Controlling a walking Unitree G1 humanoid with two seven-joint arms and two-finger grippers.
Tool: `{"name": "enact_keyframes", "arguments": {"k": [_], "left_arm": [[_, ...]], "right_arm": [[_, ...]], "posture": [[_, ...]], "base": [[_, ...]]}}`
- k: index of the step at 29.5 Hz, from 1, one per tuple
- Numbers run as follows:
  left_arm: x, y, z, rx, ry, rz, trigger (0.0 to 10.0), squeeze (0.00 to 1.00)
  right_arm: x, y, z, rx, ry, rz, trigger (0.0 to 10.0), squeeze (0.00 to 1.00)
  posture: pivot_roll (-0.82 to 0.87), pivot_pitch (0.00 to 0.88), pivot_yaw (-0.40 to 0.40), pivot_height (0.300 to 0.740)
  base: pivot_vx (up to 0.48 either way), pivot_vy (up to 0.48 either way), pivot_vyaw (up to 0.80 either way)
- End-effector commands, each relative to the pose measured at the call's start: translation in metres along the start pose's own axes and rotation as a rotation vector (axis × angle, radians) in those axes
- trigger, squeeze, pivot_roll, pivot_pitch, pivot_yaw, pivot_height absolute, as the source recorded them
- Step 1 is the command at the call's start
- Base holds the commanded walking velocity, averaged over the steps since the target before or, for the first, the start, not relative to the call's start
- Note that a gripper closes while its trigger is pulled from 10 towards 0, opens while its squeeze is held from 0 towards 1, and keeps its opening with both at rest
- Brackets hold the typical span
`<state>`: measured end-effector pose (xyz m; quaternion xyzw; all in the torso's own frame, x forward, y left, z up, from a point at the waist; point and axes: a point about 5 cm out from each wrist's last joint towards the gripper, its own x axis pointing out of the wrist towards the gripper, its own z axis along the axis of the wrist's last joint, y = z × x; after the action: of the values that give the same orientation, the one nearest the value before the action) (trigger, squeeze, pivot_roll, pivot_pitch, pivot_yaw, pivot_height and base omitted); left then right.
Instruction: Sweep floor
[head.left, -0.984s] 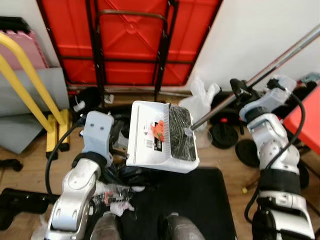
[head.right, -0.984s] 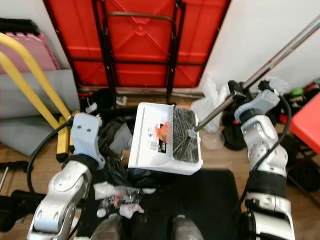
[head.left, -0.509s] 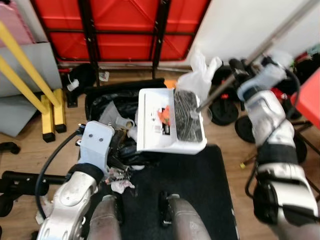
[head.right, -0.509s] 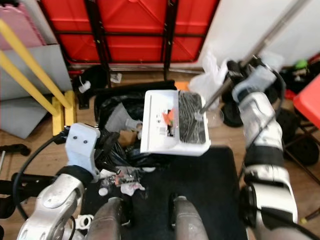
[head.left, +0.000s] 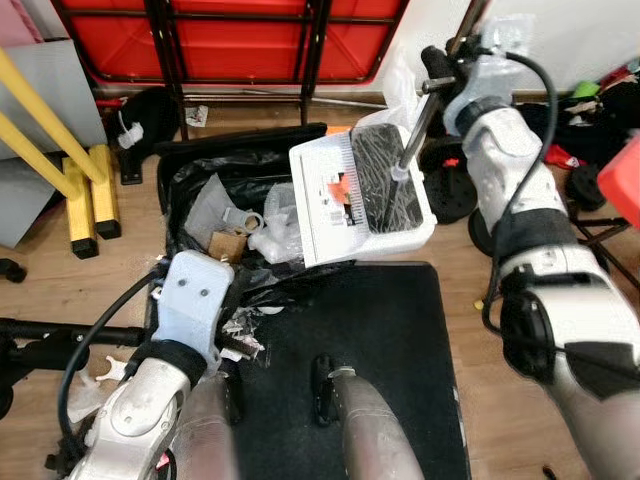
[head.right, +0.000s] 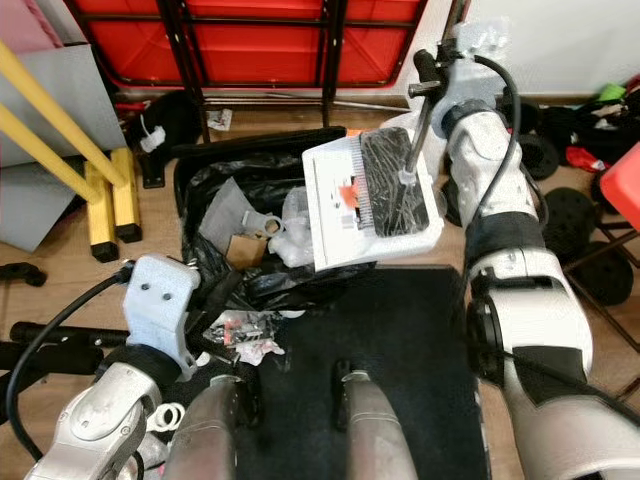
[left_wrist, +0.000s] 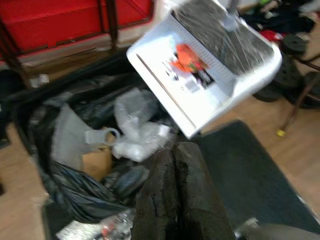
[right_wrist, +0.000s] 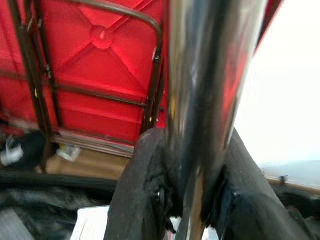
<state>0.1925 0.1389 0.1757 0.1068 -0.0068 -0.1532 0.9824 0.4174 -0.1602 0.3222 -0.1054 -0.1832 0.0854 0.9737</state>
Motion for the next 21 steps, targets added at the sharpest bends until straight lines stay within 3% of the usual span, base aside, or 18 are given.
{"name": "enact_keyframes", "arguments": {"k": [1, 5, 6, 9, 15, 21], "left_arm": [[-0.005, -0.006, -0.001, -0.01, 0.022, -0.021, 10.0, 0.0], [-0.008, -0.008, 0.002, -0.018, 0.023, -0.024, 10.0, 0.0], [-0.008, -0.008, 0.002, -0.018, 0.023, -0.024, 10.0, 0.0], [-0.01, -0.011, 0.004, -0.021, 0.025, -0.026, 10.0, 0.0], [-0.013, -0.012, 0.006, -0.018, 0.03, -0.024, 10.0, 0.0], [-0.013, -0.013, 0.006, -0.018, 0.032, -0.025, 10.0, 0.0]], "right_arm": [[0.004, 0.003, 0.015, -0.084, -0.071, 0.022, 10.0, 0.0], [0.015, 0.022, 0.032, -0.22, -0.102, 0.078, 10.0, 0.0], [0.015, 0.022, 0.032, -0.22, -0.102, 0.078, 10.0, 0.0], [0.021, 0.031, 0.047, -0.334, -0.128, 0.083, 10.0, 0.0], [0.026, 0.035, 0.07, -0.311, -0.21, 0.068, 10.0, 0.0], [0.028, 0.036, 0.077, -0.316, -0.242, 0.041, 10.0, 0.0]], "posture": [[-0.07, 0.491, -0.223, 0.74], [-0.07, 0.501, -0.236, 0.74], [-0.07, 0.501, -0.236, 0.74], [-0.07, 0.509, -0.245, 0.74], [-0.08, 0.514, -0.254, 0.74], [-0.08, 0.514, -0.254, 0.74]], "base": [[0.0, 0.0, 0.0], [0.0, 0.0, 0.0], [0.0, 0.0, 0.0], [0.0, 0.0, 0.0], [0.0, 0.0, 0.0], [0.0, 0.0, 0.0]]}}
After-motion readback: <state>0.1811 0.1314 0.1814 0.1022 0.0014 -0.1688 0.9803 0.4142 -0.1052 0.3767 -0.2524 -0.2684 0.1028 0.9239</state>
